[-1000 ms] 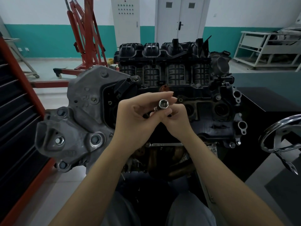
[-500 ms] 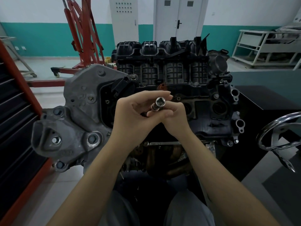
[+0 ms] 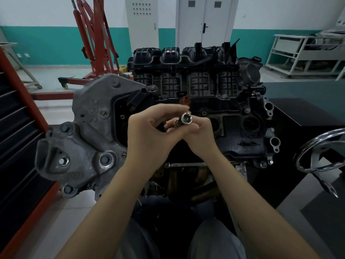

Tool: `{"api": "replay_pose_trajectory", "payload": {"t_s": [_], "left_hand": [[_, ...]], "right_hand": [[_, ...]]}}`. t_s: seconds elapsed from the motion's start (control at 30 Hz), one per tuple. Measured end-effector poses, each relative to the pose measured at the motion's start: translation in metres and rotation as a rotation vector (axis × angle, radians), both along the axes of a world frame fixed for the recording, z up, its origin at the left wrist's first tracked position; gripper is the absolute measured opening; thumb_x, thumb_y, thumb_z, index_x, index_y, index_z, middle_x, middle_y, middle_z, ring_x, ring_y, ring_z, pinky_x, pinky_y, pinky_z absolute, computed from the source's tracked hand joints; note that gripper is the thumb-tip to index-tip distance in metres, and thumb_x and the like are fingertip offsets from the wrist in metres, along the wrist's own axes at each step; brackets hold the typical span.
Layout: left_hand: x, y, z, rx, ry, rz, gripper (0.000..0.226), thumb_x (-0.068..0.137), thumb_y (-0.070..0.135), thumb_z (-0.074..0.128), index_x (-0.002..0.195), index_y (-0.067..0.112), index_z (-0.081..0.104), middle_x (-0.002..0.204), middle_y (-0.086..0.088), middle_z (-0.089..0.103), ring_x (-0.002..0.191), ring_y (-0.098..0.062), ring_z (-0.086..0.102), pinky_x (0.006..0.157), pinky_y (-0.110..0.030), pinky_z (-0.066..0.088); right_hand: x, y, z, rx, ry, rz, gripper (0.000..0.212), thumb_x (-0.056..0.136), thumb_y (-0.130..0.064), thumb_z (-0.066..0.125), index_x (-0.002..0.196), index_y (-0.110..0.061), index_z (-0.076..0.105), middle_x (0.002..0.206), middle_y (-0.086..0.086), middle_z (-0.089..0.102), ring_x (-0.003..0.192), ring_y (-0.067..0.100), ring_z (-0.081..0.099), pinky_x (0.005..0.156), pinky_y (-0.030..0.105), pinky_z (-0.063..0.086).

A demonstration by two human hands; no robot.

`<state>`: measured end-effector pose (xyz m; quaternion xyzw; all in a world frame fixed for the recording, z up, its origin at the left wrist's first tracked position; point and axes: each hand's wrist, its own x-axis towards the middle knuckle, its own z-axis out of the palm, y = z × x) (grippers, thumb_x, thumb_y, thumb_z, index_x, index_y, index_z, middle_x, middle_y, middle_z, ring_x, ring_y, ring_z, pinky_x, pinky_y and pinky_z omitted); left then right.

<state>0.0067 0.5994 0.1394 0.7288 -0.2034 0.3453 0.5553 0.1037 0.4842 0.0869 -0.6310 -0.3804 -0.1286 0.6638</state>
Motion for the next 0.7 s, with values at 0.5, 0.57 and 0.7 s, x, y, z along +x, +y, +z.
{"api": "replay_pose_trajectory", "payload": {"t_s": [0.5,0.57,0.7], "left_hand": [[0.0026,-0.0004,-0.0027,-0.021,-0.005,-0.001,0.029,0.074,0.005,0.08,0.101,0.01,0.071,0.093,-0.001,0.074,0.09,-0.013,0.072,0.083,-0.032,0.058],[0.0024,0.0007,-0.003,-0.021,0.02,-0.085,0.033,0.078,0.003,0.074,0.11,0.012,0.068,0.099,0.001,0.073,0.096,-0.013,0.071,0.088,-0.031,0.056],[0.0017,0.0034,-0.0008,0.03,0.079,-0.216,0.037,0.082,0.0,0.068,0.117,0.011,0.063,0.106,-0.005,0.072,0.104,-0.017,0.068,0.093,-0.035,0.054]], "right_hand": [[-0.0023,0.0009,0.0021,-0.016,-0.089,-0.028,0.012,0.08,-0.005,0.07,0.087,-0.016,0.069,0.085,-0.007,0.072,0.082,0.012,0.069,0.076,0.031,0.055],[-0.0035,0.0005,0.0033,-0.05,-0.094,0.001,0.02,0.083,-0.005,0.066,0.089,-0.024,0.068,0.084,-0.019,0.07,0.084,0.002,0.066,0.076,0.021,0.051],[-0.0011,-0.001,0.0009,-0.051,-0.043,0.016,0.016,0.084,-0.003,0.065,0.089,-0.018,0.069,0.08,-0.019,0.07,0.082,0.001,0.066,0.074,0.021,0.051]]}}
